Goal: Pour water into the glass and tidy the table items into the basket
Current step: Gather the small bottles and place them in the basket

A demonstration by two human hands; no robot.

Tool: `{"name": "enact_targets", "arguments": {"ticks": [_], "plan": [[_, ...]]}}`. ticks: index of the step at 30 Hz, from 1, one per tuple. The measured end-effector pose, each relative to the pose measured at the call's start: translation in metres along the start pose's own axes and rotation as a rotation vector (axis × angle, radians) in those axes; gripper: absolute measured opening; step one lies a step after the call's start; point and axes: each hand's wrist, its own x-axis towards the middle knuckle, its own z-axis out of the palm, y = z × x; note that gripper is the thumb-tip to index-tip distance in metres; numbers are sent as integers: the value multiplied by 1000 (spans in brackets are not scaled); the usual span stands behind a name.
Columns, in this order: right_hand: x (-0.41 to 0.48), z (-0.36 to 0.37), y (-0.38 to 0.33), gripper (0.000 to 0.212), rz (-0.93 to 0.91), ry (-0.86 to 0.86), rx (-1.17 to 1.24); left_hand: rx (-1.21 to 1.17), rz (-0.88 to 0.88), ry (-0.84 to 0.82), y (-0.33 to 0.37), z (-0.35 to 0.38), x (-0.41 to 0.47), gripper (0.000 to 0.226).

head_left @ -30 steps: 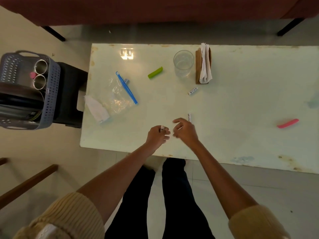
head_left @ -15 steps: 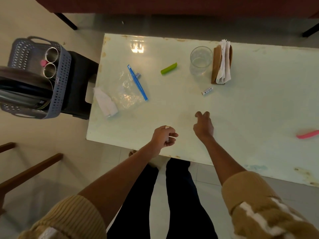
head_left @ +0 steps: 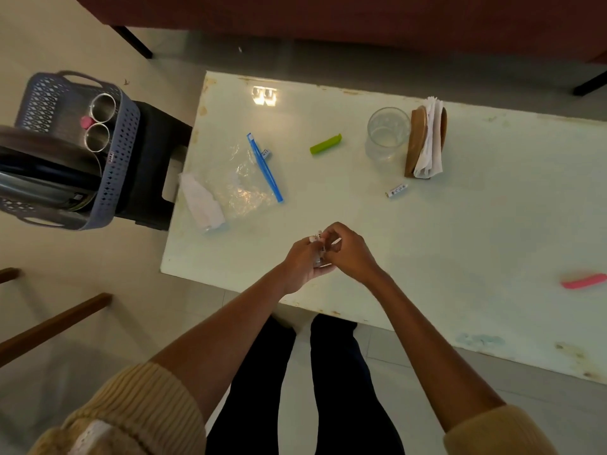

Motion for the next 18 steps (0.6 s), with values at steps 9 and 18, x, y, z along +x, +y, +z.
{"name": "enact_targets", "arguments": {"ticks": [9,18], "plan": [[69,-67,28,40,211,509,-456,-79,-79,130,8,-12,5,24],[95,-71,46,23,148,465,-907,-151,-21,120,4,-37,12,29]]}}
